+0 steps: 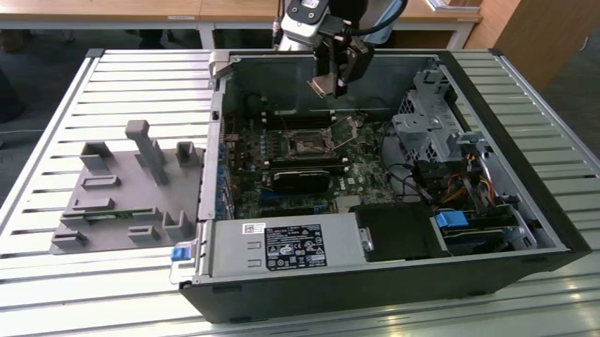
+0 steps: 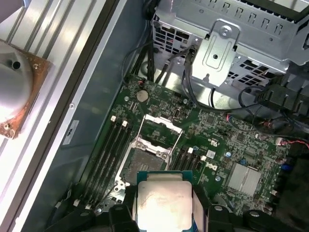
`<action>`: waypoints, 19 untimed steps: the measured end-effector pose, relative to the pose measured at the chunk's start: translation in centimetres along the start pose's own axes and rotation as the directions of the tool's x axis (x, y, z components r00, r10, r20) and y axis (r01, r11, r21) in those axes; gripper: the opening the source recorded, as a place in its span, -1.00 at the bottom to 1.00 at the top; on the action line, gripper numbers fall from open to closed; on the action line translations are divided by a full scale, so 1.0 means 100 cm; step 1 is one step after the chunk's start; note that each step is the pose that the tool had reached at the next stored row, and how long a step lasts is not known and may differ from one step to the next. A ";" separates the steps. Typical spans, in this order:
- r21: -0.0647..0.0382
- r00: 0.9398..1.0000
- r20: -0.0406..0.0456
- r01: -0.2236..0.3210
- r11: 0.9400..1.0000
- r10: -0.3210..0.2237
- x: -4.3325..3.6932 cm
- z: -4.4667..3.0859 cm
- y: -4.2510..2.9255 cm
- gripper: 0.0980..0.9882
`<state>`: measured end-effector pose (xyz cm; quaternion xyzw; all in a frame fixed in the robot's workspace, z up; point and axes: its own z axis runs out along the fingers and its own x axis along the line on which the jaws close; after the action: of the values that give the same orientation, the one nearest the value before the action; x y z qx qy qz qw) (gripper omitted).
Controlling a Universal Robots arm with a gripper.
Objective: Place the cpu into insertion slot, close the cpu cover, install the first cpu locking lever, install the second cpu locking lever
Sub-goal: 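Place the cpu into insertion slot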
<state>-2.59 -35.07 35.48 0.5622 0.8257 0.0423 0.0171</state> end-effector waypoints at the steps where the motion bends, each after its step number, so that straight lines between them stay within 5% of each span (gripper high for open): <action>1: 0.000 1.000 0.001 -0.015 1.000 0.015 0.0000 0.0001 0.0000 0.00; 19: -0.003 0.992 0.011 -0.124 0.992 0.124 0.0000 0.0007 -0.0001 0.00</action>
<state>-2.59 -35.07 35.40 0.6128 0.7889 0.0411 0.0197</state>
